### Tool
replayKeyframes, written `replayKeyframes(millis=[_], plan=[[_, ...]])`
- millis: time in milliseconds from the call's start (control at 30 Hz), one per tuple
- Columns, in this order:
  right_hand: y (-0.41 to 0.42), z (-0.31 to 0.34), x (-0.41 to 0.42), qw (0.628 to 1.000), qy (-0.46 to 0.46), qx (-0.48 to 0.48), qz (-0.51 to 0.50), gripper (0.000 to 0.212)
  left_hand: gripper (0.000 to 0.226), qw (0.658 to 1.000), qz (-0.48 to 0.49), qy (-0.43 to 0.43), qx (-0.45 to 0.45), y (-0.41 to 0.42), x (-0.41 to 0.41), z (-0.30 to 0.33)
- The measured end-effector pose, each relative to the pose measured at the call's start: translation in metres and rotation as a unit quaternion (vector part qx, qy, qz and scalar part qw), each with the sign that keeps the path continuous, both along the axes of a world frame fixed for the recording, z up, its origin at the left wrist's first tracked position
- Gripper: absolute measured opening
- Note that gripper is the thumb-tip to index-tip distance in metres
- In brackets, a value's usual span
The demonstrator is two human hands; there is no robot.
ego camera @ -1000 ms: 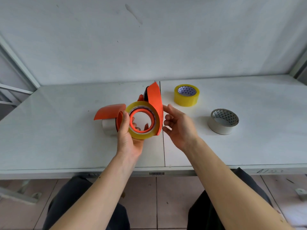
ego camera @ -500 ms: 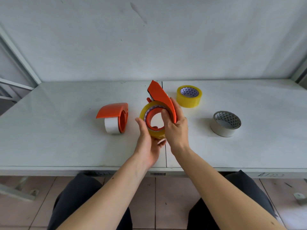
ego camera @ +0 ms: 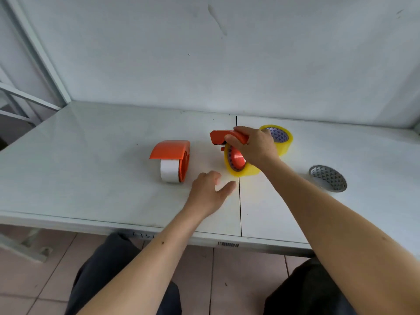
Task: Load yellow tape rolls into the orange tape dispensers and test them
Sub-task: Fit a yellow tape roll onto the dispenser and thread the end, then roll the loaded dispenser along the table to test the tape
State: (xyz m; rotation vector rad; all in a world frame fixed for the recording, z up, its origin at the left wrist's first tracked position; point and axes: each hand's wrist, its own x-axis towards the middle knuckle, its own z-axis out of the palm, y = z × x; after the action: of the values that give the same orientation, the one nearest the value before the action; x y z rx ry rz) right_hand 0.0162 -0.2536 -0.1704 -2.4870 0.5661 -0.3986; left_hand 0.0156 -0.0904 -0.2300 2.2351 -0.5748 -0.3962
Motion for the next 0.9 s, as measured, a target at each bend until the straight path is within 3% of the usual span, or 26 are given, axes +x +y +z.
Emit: replayKeyframes(millis=[100,200,500,667,900], plan=[[0.003,0.001,0.014,0.994,0.072,-0.082,0.032,0.053,0.062,0.985,-0.045,-0.121,0.118,0.005,-0.004,-0.003],[0.005,0.008,0.028,0.983,0.118,-0.133,0.049,0.052,0.067,0.974,-0.071,-0.152,0.153,0.005,-0.004,-0.004],[0.025,0.015,0.054,0.971,0.194,-0.134,0.039,0.048,0.064,0.976,-0.086,-0.136,0.148,0.014,0.003,-0.008],[0.027,0.031,0.062,0.975,0.181,-0.131,0.01,0.048,0.065,0.974,-0.085,-0.142,0.157,0.015,0.004,-0.007],[0.033,0.033,0.07,0.963,0.226,-0.145,0.007,0.03,0.066,0.974,-0.086,-0.132,0.161,0.013,0.001,-0.007]])
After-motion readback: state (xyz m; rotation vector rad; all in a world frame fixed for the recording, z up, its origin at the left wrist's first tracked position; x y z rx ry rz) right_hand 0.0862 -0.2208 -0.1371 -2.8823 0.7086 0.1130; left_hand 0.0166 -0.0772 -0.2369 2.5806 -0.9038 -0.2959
